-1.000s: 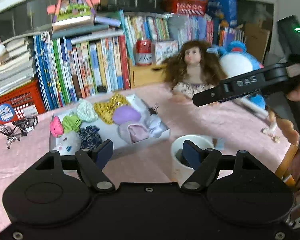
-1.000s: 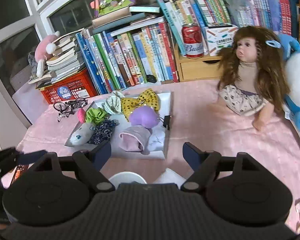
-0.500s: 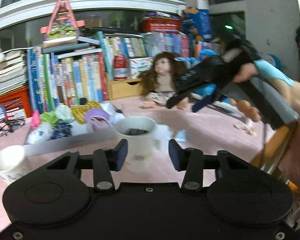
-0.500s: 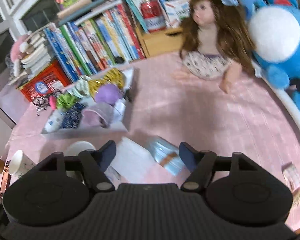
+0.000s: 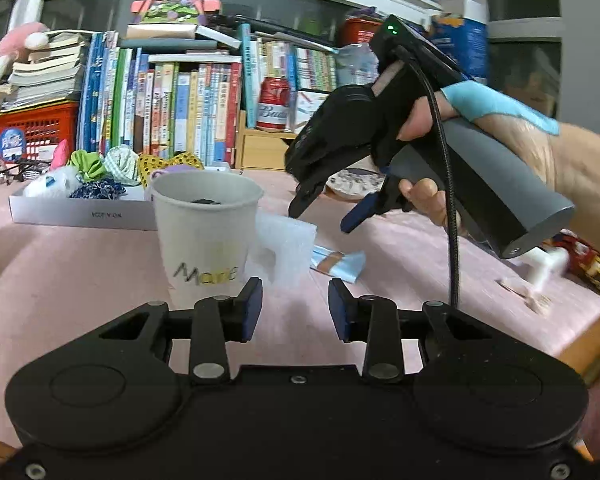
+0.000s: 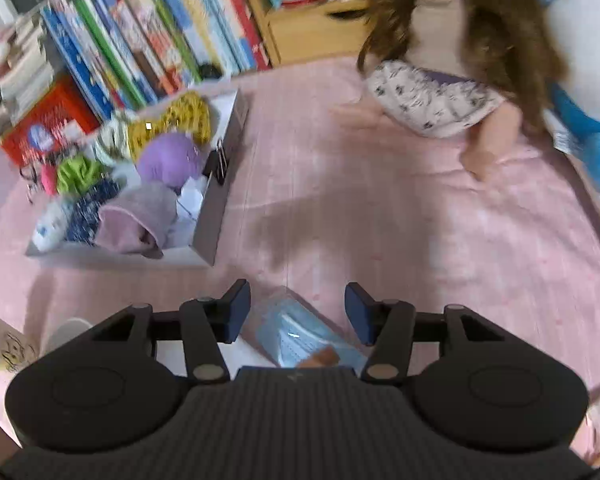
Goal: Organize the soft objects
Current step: 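Close left tool on the white foam block while right tool grasps the blue packet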
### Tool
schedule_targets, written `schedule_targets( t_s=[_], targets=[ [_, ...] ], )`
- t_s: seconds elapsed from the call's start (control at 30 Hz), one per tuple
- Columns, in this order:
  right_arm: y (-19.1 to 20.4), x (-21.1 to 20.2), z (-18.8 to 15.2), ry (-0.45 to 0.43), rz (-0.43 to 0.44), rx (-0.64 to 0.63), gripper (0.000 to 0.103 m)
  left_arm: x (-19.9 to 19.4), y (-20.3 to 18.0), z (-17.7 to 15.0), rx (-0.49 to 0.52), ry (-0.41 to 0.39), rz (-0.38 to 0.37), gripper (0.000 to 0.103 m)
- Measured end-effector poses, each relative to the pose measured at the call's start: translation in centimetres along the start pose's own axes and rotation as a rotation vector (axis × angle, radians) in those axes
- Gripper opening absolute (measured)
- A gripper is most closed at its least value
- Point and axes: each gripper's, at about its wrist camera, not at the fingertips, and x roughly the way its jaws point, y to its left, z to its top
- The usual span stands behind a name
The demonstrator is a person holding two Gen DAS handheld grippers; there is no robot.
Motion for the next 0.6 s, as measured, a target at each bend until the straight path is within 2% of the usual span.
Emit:
schedule_targets(
  t_s=[0.27,0.43,0.5,0.6],
  targets=[
    [-1.0,1.0,-0.4,0.083,0.019,-0.076,0.054,3.9,-1.7,0.4,-0.05,-0.022,0.078,0.033],
    [-1.7,1.2,-0.4,0.093,0.037,-0.094,0.055,5.6,-1.8,0.7,-0.122,-0.015,0.163,0.036],
    [-2.4,1.2,-0.4,0.096,0.041,-0.083,0.055,6.3,-1.7,1.0,-0.157,-0.011,0.167,0.044],
    [-3.0,1.2,-0.6,0.101,0.056,-0.08,0.057,7.2,-2.0,1.3,-0.166,0.001,0.16,0.042]
  ],
)
